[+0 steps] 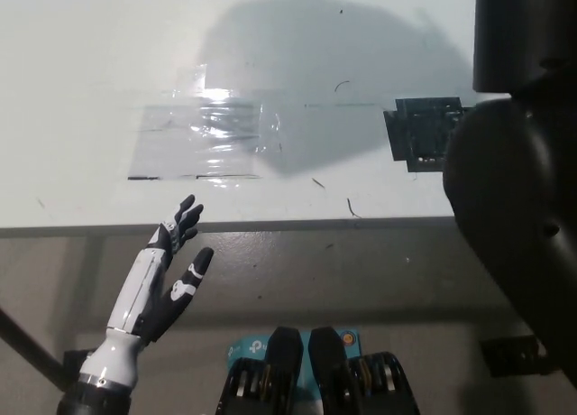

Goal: Use the right hand to pick up a small rectangular container and put it into a plastic bag and lift the bag

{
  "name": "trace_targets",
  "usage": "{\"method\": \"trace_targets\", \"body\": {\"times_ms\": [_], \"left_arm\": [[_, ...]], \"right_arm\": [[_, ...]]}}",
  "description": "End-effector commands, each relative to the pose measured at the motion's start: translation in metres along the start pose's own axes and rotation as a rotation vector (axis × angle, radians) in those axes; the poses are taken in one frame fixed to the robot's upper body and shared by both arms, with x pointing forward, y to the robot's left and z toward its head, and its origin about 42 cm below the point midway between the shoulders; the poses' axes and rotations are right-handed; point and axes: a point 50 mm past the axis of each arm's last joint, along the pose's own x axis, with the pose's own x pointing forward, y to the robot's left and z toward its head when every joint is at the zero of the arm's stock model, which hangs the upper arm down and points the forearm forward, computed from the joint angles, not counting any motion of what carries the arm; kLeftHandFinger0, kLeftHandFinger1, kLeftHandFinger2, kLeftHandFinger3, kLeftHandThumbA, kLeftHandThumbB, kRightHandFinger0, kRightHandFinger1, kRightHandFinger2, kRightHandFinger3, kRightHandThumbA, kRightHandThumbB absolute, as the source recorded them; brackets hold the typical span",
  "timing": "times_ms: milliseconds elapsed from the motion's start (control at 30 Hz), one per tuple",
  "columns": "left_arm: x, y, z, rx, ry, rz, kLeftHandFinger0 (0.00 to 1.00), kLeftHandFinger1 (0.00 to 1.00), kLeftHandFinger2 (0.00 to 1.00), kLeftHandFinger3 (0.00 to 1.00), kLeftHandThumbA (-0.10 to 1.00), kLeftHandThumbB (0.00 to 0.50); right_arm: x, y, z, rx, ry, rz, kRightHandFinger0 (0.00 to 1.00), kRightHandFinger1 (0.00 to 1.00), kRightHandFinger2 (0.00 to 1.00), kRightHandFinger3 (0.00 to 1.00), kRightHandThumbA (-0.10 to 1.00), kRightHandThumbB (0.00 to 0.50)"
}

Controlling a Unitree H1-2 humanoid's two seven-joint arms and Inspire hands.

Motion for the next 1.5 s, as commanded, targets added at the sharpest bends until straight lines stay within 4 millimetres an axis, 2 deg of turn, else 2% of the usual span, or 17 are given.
{"method": "trace_targets", "body": {"times_ms": [0,100,200,233,267,367,533,600,667,700,733,767,800,867,1000,1033,1467], "left_arm": [[-0.001,0.002,0.010,0.030,-0.032,-0.020,1.00,1.00,1.00,1.00,0.79,0.091],[-0.003,0.002,0.010,0.016,-0.032,-0.024,1.00,1.00,1.00,1.00,0.78,0.093],[-0.004,0.001,0.010,0.020,-0.025,-0.029,1.00,1.00,1.00,1.00,0.80,0.102],[-0.005,0.001,0.010,0.015,-0.023,-0.033,1.00,1.00,1.00,1.00,0.80,0.108],[-0.005,0.000,0.009,0.011,-0.021,-0.034,1.00,1.00,1.00,1.00,0.79,0.102],[-0.008,-0.001,0.008,0.012,-0.020,-0.037,1.00,1.00,1.00,1.00,0.77,0.085],[-0.013,-0.003,0.007,0.031,-0.010,-0.042,1.00,1.00,1.00,1.00,0.77,0.108],[-0.015,-0.004,0.006,0.039,-0.008,-0.046,1.00,1.00,1.00,1.00,0.77,0.109],[-0.015,-0.004,0.007,0.044,-0.007,-0.048,1.00,1.00,1.00,1.00,0.78,0.117],[-0.015,-0.004,0.007,0.045,-0.006,-0.050,1.00,1.00,1.00,1.00,0.78,0.120],[-0.015,-0.004,0.007,0.042,-0.006,-0.050,1.00,1.00,1.00,1.00,0.77,0.120],[-0.015,-0.005,0.007,0.040,-0.005,-0.050,1.00,1.00,1.00,1.00,0.77,0.120],[-0.015,-0.004,0.007,0.038,-0.007,-0.048,1.00,1.00,1.00,1.00,0.76,0.125],[-0.015,-0.004,0.007,0.041,-0.007,-0.048,1.00,1.00,1.00,1.00,0.76,0.127],[-0.014,-0.003,0.007,0.045,-0.010,-0.049,1.00,1.00,1.00,1.00,0.76,0.127],[-0.014,-0.004,0.007,0.044,-0.007,-0.049,1.00,1.00,1.00,1.00,0.77,0.131],[-0.014,-0.005,0.006,0.025,-0.006,-0.051,1.00,1.00,1.00,1.00,0.74,0.114]], "right_arm": [[0.009,-0.014,-0.024,-0.020,0.041,-0.033,0.00,0.33,0.76,1.00,-0.10,0.103],[0.015,-0.048,-0.050,-0.072,0.084,-0.104,0.00,0.30,0.68,0.93,-0.08,0.080],[0.015,-0.085,-0.079,-0.105,0.120,-0.202,0.00,0.19,0.61,0.75,-0.10,0.101],[0.012,-0.107,-0.096,-0.129,0.138,-0.264,0.00,0.16,0.62,0.75,-0.10,0.106],[0.010,-0.117,-0.104,-0.144,0.152,-0.287,0.00,0.14,0.62,0.95,-0.10,0.082],[-0.004,-0.159,-0.139,-0.213,0.197,-0.364,0.00,0.07,0.54,0.68,-0.10,0.133],[-0.028,-0.203,-0.178,-0.266,0.274,-0.470,0.00,0.16,0.67,0.51,-0.10,0.156],[-0.038,-0.218,-0.191,-0.352,0.320,-0.504,0.00,0.21,0.72,0.62,-0.09,0.180],[-0.042,-0.225,-0.196,-0.475,0.355,-0.493,0.00,0.27,0.77,0.68,0.04,0.178],[-0.045,-0.229,-0.198,-0.583,0.375,-0.462,0.10,0.42,0.89,0.77,0.16,0.168],[-0.046,-0.231,-0.199,-0.711,0.400,-0.432,0.55,0.92,1.00,1.00,0.45,0.239],[-0.047,-0.233,-0.200,-0.858,0.429,-0.398,0.75,1.00,1.00,1.00,0.50,0.208],[-0.046,-0.233,-0.198,-0.986,0.460,-0.341,1.00,1.00,1.00,1.00,0.65,0.286],[-0.043,-0.231,-0.192,-1.126,0.484,-0.282,1.00,1.00,1.00,1.00,0.74,0.378],[-0.034,-0.220,-0.177,-1.308,0.508,-0.234,1.00,1.00,1.00,1.00,0.81,0.466],[-0.030,-0.215,-0.172,-1.413,0.497,-0.207,1.00,1.00,1.00,1.00,0.92,0.498],[0.011,-0.123,-0.093,-1.630,0.201,-0.146,1.00,1.00,1.00,1.00,0.88,0.500]]}}
